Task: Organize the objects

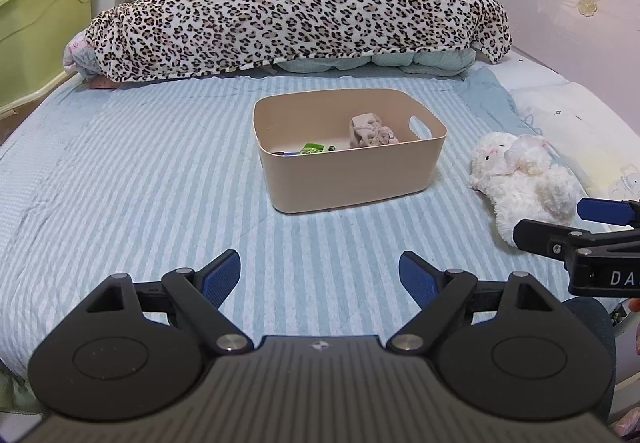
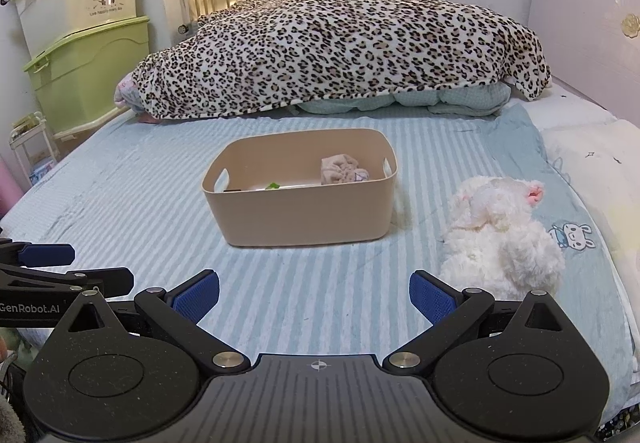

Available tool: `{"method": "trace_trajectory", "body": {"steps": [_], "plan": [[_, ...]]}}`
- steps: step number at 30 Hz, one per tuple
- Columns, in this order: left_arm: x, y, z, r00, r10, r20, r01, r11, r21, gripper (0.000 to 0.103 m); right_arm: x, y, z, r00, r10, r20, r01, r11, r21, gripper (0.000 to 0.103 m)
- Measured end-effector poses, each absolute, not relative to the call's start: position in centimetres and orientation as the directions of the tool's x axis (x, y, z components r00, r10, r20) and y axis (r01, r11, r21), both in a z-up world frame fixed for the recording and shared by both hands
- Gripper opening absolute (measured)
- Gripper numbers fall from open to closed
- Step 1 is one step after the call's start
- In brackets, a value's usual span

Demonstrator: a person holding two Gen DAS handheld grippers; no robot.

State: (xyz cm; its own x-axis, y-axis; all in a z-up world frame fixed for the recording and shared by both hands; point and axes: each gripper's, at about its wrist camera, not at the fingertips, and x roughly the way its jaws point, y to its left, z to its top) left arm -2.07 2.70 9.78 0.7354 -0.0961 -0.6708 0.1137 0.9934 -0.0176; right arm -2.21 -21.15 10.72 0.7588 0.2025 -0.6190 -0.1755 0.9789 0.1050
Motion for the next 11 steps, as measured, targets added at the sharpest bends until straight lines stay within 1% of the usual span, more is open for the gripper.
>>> {"method": "trace_trajectory", "body": {"steps": [11], "plan": [[-2.05, 2.63, 9.93, 0.738, -0.084, -0.67, 0.103, 0.995, -0.011, 0.088, -2.06, -21.07, 10.87, 0.756, 0.212, -0.619, -0.184, 0.977, 0.109, 0.103]]}}
